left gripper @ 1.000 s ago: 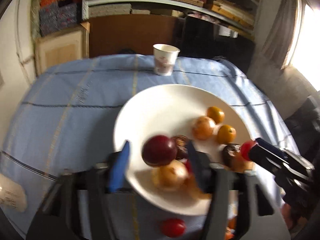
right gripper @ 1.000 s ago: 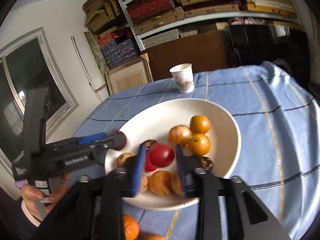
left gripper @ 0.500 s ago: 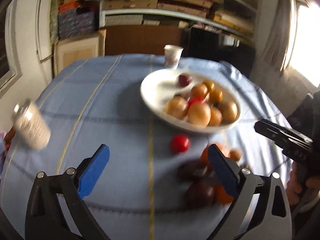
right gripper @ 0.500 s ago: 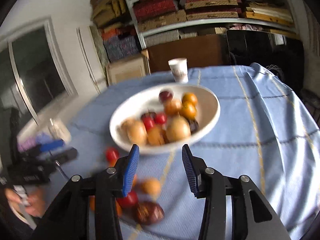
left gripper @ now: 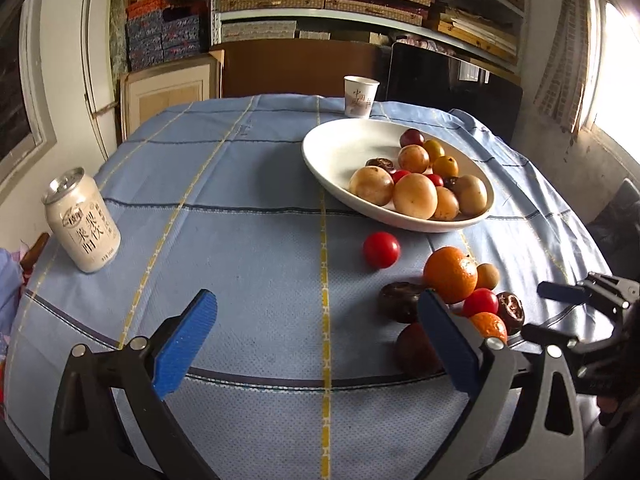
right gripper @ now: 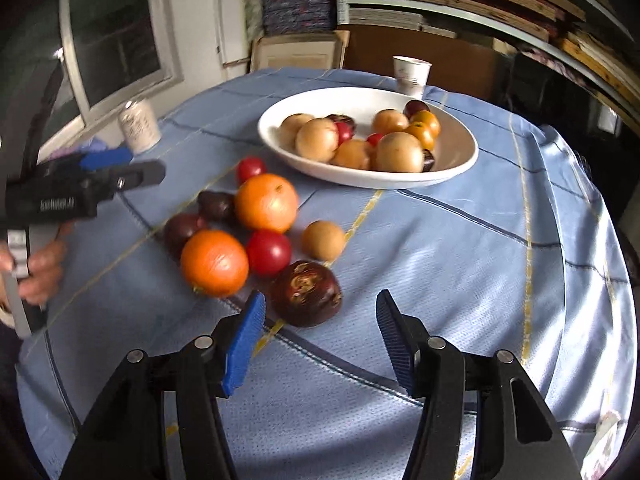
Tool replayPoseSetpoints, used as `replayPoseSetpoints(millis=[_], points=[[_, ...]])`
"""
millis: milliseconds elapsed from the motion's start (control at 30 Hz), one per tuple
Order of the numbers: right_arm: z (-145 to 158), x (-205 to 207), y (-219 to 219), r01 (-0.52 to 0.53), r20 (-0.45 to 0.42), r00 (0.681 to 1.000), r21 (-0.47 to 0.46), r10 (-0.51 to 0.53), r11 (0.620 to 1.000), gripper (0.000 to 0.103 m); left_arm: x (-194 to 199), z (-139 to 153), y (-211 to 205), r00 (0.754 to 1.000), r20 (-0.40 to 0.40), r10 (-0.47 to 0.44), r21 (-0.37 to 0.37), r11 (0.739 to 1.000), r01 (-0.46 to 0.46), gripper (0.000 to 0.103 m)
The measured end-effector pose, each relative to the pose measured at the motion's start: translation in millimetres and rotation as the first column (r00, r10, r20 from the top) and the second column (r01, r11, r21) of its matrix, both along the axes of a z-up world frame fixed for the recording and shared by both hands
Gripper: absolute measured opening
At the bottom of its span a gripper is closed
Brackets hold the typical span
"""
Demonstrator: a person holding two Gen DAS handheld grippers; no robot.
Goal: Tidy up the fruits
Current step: 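Move both open tools back to the fruit pile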
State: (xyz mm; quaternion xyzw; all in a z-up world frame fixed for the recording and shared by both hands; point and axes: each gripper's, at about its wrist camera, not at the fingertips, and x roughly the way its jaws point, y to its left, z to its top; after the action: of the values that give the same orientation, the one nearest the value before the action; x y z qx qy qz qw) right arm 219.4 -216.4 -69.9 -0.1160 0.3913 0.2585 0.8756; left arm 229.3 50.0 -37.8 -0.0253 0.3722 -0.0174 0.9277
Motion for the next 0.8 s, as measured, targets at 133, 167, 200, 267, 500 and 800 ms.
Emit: replayPoseSetpoints(millis=[133, 167, 200, 267, 500, 800], points=[[-2, -2, 5, -0.011, 0.008, 1.0, -0.021, 0.011, 1.0, 0.059, 1, -1, 3, 1.0, -0.016, 0.015, -0.011, 1.0, -0.015, 0.099], [-3, -2, 5, -0.007, 0.009, 1.0, -0.024, 0.007, 1.0, 0.059, 1, -2, 3, 1.0, -0.02, 0.016, -0.012, 1.0, -0.016, 0.099], [-4, -1, 5, -0.002, 0.005, 1.0, -0.022, 0.002, 1.0, 0.059, 2, -2, 3, 1.0, -0.024, 0.014, -0.015, 1.0, -0.015, 0.099], [-7, 2, 5, 0.01, -0.009, 1.0, -0.019, -0.01, 1.0, 0.059, 2, -3, 2, 0.999, -0.038, 0.007, -0.026, 1.0, -0.008, 0.099], [-12, 4, 11, 0.004, -0.026, 1.0, -0.039, -0.005, 0.999, 0.059, 1, -3, -2, 0.999, -0.039, -0.008, -0.022, 1.0, 0.007, 0.099], [-17, 7, 22, -0.007, -0.029, 1.0, -0.07, 0.005, 0.998, 0.059, 1, -4, -1, 0.999, -0.048, -0.005, -0.022, 1.0, 0.004, 0.099]])
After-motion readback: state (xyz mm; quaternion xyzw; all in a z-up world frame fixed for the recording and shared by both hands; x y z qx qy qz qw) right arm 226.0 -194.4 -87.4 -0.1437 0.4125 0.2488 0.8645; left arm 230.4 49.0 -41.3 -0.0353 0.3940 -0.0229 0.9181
